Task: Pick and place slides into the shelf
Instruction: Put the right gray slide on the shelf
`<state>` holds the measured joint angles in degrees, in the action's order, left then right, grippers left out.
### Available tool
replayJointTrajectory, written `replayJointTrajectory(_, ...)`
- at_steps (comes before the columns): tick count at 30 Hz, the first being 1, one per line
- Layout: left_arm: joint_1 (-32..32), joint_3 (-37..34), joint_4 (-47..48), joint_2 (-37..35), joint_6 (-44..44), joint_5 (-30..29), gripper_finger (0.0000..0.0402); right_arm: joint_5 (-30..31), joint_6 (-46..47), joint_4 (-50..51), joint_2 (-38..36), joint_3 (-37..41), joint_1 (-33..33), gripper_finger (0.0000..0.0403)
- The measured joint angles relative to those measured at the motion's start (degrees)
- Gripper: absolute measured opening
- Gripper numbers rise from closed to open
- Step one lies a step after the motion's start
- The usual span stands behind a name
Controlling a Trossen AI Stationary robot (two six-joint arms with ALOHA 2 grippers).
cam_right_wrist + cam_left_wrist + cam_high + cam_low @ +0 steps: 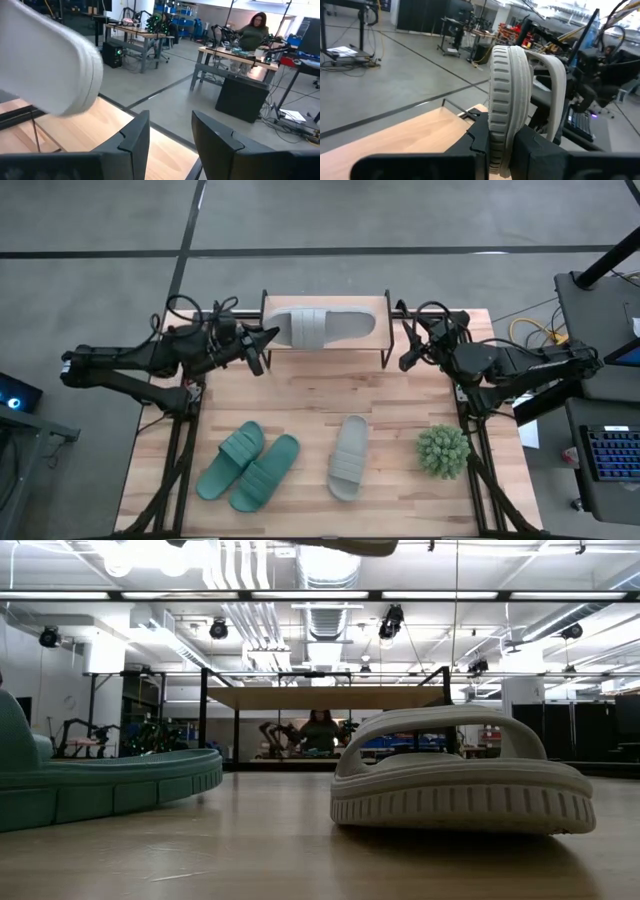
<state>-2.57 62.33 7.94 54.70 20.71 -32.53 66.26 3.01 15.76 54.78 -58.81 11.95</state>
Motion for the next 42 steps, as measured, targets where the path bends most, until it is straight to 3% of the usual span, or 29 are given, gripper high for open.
replayJointTrajectory(17, 0.37, 5.25, 12.64, 4.08, -0.06, 7.54, 0.0016, -0.07, 0.44, 0.75, 0.0, 0.0, 0.0, 0.0136)
replayJointTrajectory(28, 0.39, 7.83, 15.63, 5.73, -2.65, 12.6, 0.0016, -0.36, 1.22, 0.75, -0.03, 0.0, 0.02, 0.0137)
replayJointTrajectory(42, 3.25, 10.16, 20.21, 9.58, -3.55, 18.85, 0.0015, -12.57, -5.82, 0.74, 0.0, 0.0, 0.02, 0.0137)
